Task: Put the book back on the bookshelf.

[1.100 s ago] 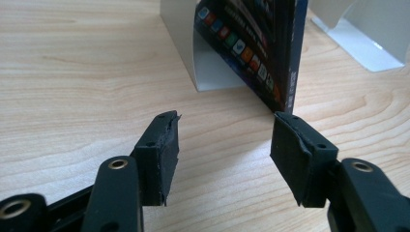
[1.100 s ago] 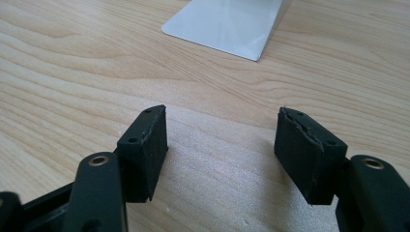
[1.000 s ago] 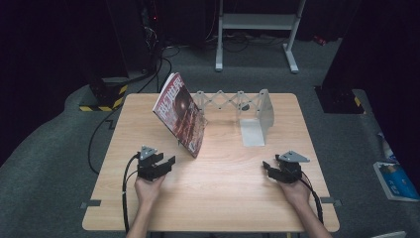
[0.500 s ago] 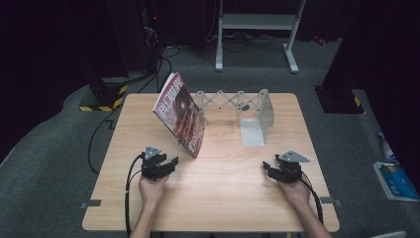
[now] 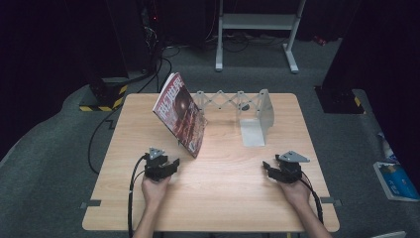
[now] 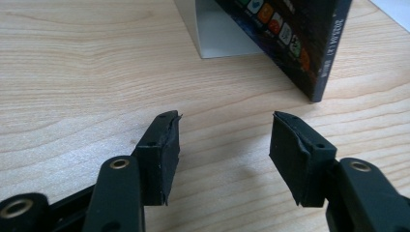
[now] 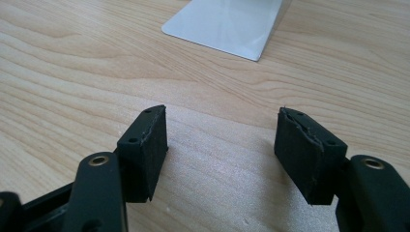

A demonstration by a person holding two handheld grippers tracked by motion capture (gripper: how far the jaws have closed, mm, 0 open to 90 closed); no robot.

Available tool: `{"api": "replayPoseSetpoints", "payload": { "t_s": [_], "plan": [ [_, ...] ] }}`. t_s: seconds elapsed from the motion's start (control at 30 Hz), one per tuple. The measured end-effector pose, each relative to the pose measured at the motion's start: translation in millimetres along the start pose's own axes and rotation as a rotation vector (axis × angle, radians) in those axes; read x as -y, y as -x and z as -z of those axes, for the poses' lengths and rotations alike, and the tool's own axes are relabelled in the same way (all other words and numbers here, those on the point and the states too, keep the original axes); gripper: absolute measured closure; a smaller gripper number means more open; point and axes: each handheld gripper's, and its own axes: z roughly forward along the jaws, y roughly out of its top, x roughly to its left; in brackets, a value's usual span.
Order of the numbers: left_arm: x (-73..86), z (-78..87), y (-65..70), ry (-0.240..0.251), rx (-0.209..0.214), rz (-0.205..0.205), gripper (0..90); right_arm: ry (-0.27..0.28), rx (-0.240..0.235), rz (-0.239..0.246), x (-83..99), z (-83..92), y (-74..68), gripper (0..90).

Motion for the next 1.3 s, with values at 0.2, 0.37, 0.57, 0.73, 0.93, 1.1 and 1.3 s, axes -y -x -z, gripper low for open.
{"api": "replayPoseSetpoints", "payload": {
  "t_s": [0.2,0.37,0.57,0.73,0.93,1.1,1.3],
  "plan": [
    [-0.3,-4.9,1.3,-0.010,-0.027,-0.033,44.3,0.001,0.000,0.001,0.0,0.0,0.0,36.5],
    [-1.1,-7.3,4.2,-0.011,-0.050,-0.063,44.0,0.000,0.000,-0.001,0.0,0.0,-0.1,36.4],
    [0.3,-10.4,10.3,-0.006,-0.085,-0.114,42.9,0.001,0.000,0.000,0.0,0.0,-0.1,36.5],
    [2.2,-11.5,12.3,0.004,-0.097,-0.137,40.9,0.001,0.001,0.000,0.0,0.0,-0.1,36.5],
    [4.5,-12.5,12.5,0.023,-0.098,-0.141,37.5,0.002,0.001,0.002,0.1,0.0,0.0,36.5],
    [5.9,-12.3,12.1,0.031,-0.085,-0.139,35.8,0.003,0.002,0.000,0.4,0.1,-0.4,36.4],
    [7.1,-11.5,12.0,0.036,-0.083,-0.136,35.9,0.007,0.004,0.005,0.9,0.3,-0.6,36.4]
  ]
}}
